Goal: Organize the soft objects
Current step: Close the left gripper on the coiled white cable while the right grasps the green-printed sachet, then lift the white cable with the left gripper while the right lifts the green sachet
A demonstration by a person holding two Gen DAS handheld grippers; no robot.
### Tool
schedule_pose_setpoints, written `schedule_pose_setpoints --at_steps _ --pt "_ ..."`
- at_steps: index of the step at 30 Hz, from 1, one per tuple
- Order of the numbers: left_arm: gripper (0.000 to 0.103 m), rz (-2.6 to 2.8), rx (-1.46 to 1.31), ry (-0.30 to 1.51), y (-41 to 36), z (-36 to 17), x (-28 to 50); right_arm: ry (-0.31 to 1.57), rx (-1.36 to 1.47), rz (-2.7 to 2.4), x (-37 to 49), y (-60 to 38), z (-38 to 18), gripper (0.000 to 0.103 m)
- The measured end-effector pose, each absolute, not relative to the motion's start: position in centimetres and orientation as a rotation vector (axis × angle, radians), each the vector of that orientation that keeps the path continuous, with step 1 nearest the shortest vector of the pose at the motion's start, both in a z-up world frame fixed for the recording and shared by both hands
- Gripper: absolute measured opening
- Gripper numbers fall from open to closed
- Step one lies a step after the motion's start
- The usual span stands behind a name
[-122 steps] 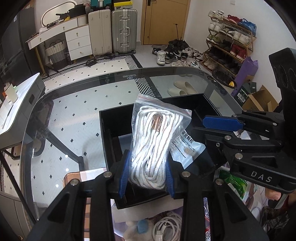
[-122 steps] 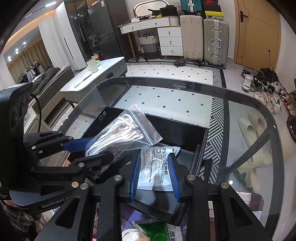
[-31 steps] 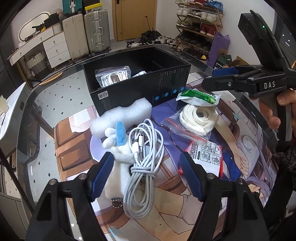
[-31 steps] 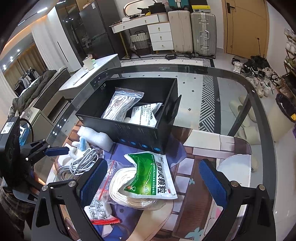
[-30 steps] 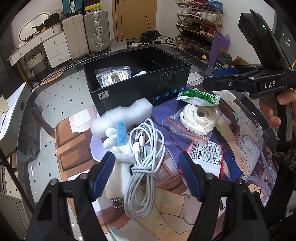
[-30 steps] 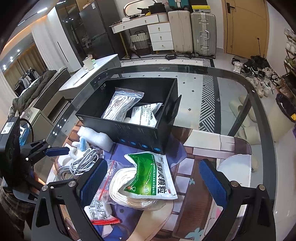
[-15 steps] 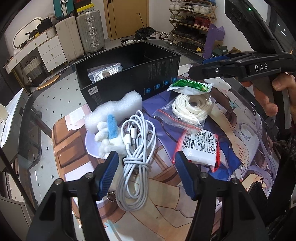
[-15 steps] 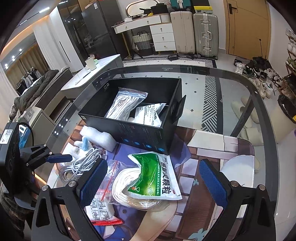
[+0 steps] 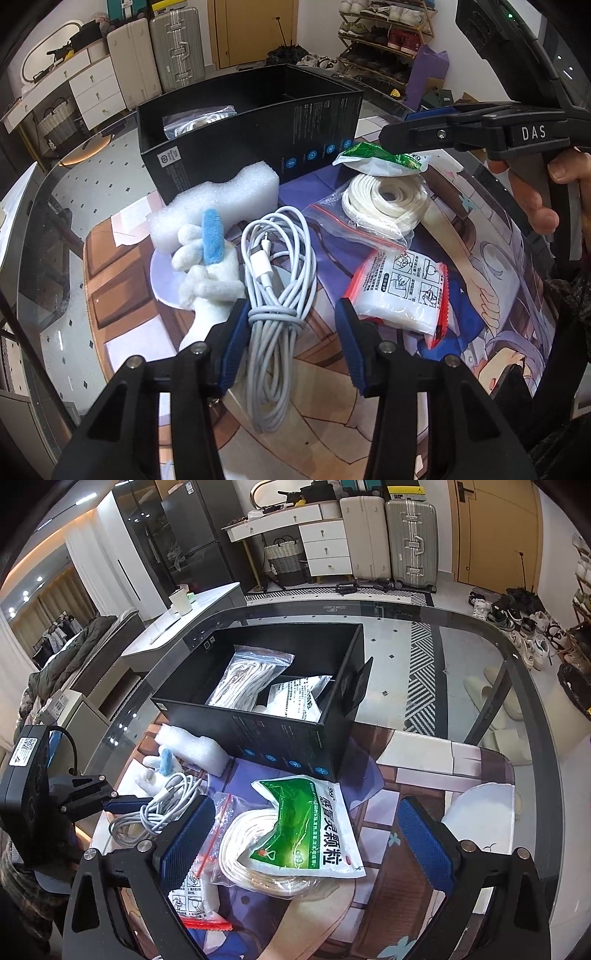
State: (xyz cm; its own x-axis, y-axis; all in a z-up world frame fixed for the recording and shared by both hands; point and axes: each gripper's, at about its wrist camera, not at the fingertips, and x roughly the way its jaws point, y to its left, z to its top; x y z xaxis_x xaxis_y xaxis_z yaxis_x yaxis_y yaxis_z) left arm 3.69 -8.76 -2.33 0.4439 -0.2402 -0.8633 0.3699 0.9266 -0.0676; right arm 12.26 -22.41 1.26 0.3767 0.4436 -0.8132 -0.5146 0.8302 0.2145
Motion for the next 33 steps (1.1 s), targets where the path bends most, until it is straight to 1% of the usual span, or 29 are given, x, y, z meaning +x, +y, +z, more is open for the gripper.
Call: schedule_pose_setpoints --at_steps 4,8,11,13,14,23,25,29,31,33 --pt "0.043 -0.382 0.133 1.049 -8.7 -2.6 3.9 1.022 -0.083 0.613 12.4 -22.2 0.9 0.101" --pt "0.037 -0.395 0.124 1.052 -8.6 -2.8 4.0 1.035 -0.094 0.611 12.6 -22.0 0.4 0.101" --pt "0.037 -0.397 0.119 1.047 -8.5 -2.8 4.0 1.048 -0.104 0.607 12.7 -21.6 -0.1 0.1" --pt "0.035 -0.398 0.111 1.043 -8.4 -2.8 4.0 1.062 -0.108 0.601 12.9 -21.5 -0.4 0.099" --pt "0.032 -0.394 0.109 1.042 -8.3 -2.8 3.9 1.069 -0.11 0.6 12.9 -21.4 -0.6 0.098" --pt "0.03 -0.383 0.104 1.032 -7.9 -2.8 3.7 1.113 -0.112 0.593 13.3 -21.1 -2.0 0.076" --pt "0.028 -0.379 0.108 1.032 -8.0 -2.8 3.6 1.115 -0.107 0.597 13.4 -21.3 -2.0 0.068" --pt "0.028 -0.373 0.106 1.03 -8.0 -2.8 3.4 1.111 -0.109 0.601 13.4 -21.3 -1.9 0.059" --pt "0.028 -0.369 0.105 1.031 -8.1 -2.8 3.3 1.112 -0.098 0.603 13.4 -21.4 -1.8 0.053" --pt "0.028 -0.363 0.105 1.031 -8.1 -2.8 3.3 1.114 -0.087 0.603 13.6 -21.6 -1.8 0.049"
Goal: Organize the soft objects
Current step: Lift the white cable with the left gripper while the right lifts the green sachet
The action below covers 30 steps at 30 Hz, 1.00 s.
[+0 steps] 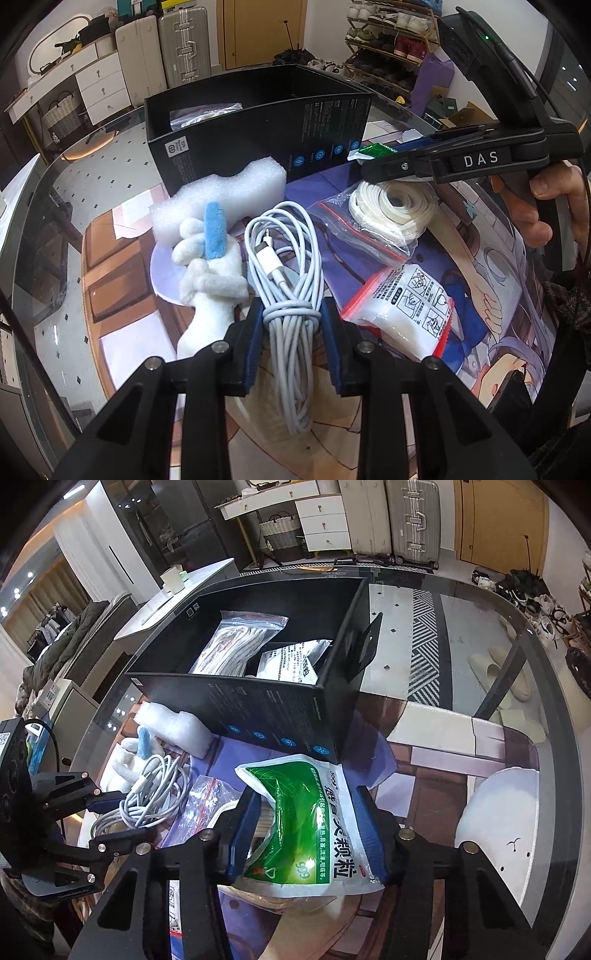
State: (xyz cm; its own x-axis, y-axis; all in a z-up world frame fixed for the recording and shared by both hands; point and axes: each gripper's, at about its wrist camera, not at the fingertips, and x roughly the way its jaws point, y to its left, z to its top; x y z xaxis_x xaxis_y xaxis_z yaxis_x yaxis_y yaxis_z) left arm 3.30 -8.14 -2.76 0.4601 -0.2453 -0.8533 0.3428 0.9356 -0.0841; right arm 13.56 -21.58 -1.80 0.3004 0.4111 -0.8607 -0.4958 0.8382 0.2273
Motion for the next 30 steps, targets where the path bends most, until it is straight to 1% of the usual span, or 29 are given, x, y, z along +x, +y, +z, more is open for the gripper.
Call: schedule_pose_setpoints --at_steps 2,4,6,20,30 --pt "0.028 -0.358 0.106 1.031 -8.2 -2.8 3.3 1.112 -0.079 0.602 13.5 -21.8 -1.7 0.045" --pt "0.028 -0.352 0.104 1.031 -8.3 -2.7 3.2 1.108 -0.084 0.6 13.5 -21.8 -1.6 0.037" --pt "0.027 -0.346 0.103 1.03 -8.4 -2.7 3.2 1.1 -0.086 0.6 13.3 -21.7 -1.4 0.034" --pt "0.027 -0.316 0.08 1.023 -8.2 -2.3 2.5 1.035 -0.06 0.629 11.9 -22.8 1.3 0.033" --pt "0.027 -0.298 0.076 0.995 -7.8 -0.9 1.9 1.029 -0.081 0.67 10.8 -21.7 1.6 0.033"
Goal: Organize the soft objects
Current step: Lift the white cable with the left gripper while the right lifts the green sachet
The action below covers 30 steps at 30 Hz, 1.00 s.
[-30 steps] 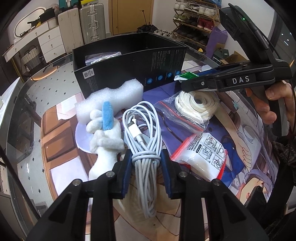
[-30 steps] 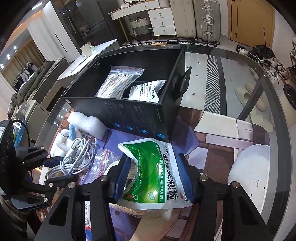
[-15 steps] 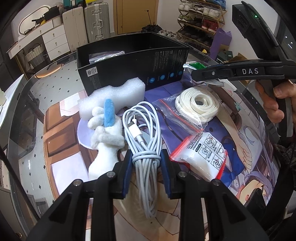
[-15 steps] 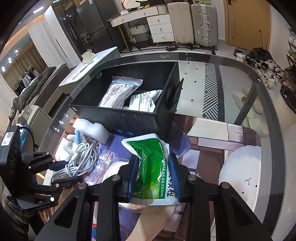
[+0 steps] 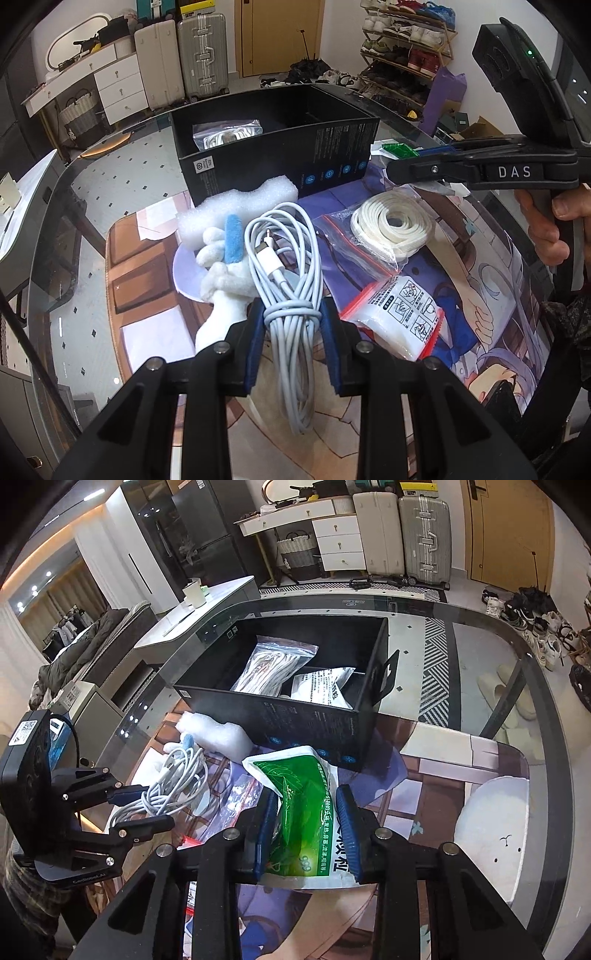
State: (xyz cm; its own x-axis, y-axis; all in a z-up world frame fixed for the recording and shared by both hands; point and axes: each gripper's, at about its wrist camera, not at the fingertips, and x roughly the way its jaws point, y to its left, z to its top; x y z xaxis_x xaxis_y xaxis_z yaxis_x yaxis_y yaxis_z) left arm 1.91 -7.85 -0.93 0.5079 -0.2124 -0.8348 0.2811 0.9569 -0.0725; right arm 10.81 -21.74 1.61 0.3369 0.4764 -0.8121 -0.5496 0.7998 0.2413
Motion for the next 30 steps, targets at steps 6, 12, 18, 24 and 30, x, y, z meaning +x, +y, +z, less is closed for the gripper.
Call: schedule_pose_setpoints --at_steps 6,12,18,24,30 --pt "0.027 -0.289 0.072 0.986 -7.8 -0.4 2.1 1.025 -0.097 0.677 10.5 -21.3 2.0 0.033" --pt "0.027 -0.281 0.069 0.969 -7.6 0.4 2.4 1.023 -0.113 0.684 10.2 -20.8 2.3 0.033" --pt "0.027 -0.269 0.062 0.947 -7.1 1.4 2.7 1.016 -0.128 0.69 9.8 -20.4 2.9 0.033" --pt "0.027 -0.252 0.048 0.937 -6.8 2.2 3.1 1.002 -0.142 0.694 9.5 -20.0 3.7 0.033" --pt "0.027 -0.235 0.039 0.919 -6.3 2.8 3.4 0.988 -0.155 0.696 9.3 -19.5 4.6 0.033"
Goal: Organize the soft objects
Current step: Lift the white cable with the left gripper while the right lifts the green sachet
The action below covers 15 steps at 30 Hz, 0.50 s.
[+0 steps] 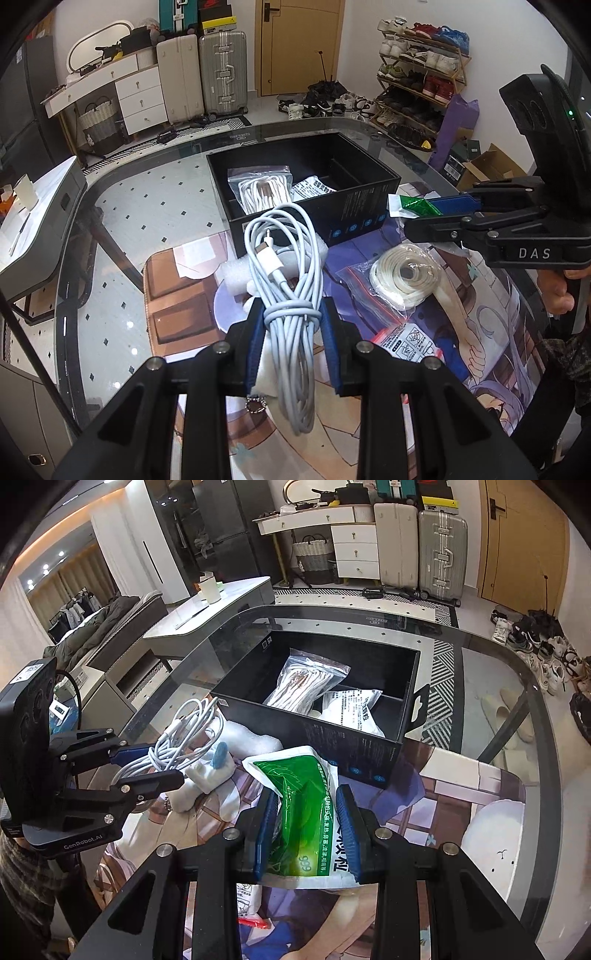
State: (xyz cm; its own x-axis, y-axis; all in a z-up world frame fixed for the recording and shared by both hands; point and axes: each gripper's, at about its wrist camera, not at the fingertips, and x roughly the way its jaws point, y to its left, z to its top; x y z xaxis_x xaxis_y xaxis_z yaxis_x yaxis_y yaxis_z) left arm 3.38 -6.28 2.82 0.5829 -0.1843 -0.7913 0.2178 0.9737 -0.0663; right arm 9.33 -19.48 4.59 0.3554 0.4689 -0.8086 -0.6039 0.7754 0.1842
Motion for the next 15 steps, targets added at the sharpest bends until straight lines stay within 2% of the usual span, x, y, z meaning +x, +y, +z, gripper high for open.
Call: schedule_pose_setpoints --at_steps 15 --pt "0.027 -0.214 0.04 0.875 -5.8 4.9 4.8 0.941 -0.159 0.695 10.4 -19.2 7.2 0.033"
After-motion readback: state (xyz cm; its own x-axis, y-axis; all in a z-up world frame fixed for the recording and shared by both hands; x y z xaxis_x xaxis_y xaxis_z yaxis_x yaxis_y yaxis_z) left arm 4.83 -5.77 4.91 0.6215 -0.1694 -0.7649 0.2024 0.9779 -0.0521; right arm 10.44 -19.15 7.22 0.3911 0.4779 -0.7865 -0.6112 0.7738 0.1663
